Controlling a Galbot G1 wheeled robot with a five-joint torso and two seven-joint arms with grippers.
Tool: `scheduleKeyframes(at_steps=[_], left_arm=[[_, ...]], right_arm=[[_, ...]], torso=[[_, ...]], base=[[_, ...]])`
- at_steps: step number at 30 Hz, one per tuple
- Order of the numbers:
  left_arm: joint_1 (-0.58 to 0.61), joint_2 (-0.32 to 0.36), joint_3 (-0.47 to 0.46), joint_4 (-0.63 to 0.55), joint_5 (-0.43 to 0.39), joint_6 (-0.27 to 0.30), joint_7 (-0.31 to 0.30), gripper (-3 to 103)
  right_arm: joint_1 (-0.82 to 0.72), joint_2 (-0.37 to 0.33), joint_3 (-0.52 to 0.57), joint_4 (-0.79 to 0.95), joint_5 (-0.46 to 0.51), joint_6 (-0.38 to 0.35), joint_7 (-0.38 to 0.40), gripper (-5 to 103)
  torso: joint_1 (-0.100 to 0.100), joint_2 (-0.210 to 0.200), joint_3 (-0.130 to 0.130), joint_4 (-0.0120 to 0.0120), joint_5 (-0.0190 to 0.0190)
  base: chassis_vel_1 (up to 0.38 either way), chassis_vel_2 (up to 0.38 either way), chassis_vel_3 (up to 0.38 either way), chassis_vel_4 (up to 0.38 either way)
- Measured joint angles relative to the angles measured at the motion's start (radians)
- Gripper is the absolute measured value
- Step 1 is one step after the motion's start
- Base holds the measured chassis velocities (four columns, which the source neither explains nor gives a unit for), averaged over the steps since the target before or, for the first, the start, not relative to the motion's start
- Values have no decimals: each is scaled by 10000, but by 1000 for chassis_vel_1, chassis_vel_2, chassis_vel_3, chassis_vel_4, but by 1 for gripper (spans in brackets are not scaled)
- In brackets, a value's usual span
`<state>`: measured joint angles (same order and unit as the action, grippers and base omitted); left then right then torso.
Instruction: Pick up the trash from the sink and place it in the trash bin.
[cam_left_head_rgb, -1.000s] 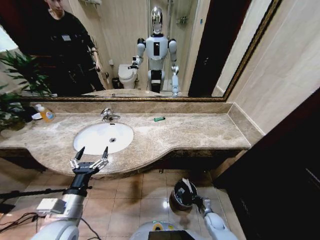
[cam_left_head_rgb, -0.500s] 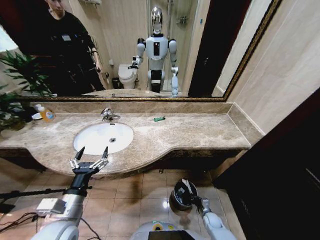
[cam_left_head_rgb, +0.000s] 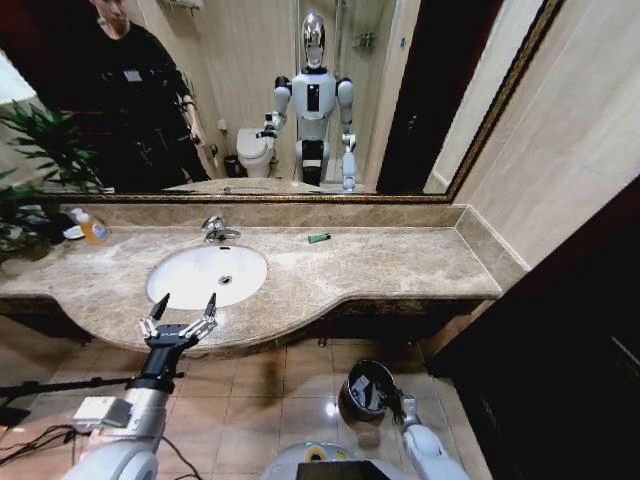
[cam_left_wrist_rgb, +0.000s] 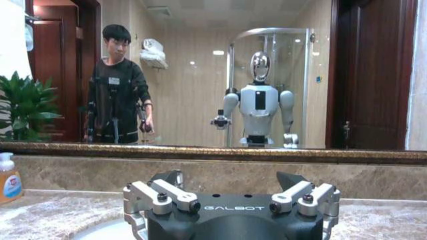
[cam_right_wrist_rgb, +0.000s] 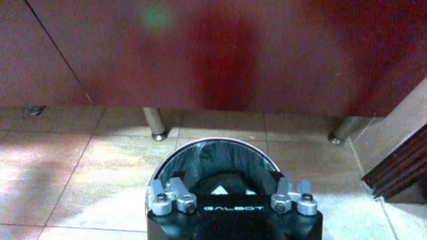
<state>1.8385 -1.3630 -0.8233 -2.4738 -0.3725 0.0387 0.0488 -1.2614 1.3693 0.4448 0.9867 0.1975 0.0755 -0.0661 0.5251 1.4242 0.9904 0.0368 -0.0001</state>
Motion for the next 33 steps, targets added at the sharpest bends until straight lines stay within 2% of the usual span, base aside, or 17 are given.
scheduleKeyframes(at_steps=[2,3,5,6,7,33], left_arm=[[0,0,0,0,0,0,0,100],[0,0,0,0,0,0,0,100],[0,1,0,0,0,0,0,100],[0,1,0,0,0,0,0,100],[0,0,0,0,0,0,0,100],[0,0,0,0,0,0,0,100]], right_arm=[[-10,9,0,4,-10,2,3,71],[-37,31,-2,12,-42,18,8,82],[-50,41,-3,14,-69,28,10,82],[-75,72,-7,33,-100,46,13,96],[-76,86,-7,42,-103,48,18,99],[-347,105,11,691,-86,-78,152,100]], torso=[[0,0,0,0,1],[0,0,0,0,1],[0,0,0,0,0],[0,0,0,0,0],[0,0,0,0,0],[0,0,0,0,2]], base=[[0,0,0,0],[0,0,0,0],[0,0,0,0],[0,0,0,0],[0,0,0,0],[0,0,0,0]])
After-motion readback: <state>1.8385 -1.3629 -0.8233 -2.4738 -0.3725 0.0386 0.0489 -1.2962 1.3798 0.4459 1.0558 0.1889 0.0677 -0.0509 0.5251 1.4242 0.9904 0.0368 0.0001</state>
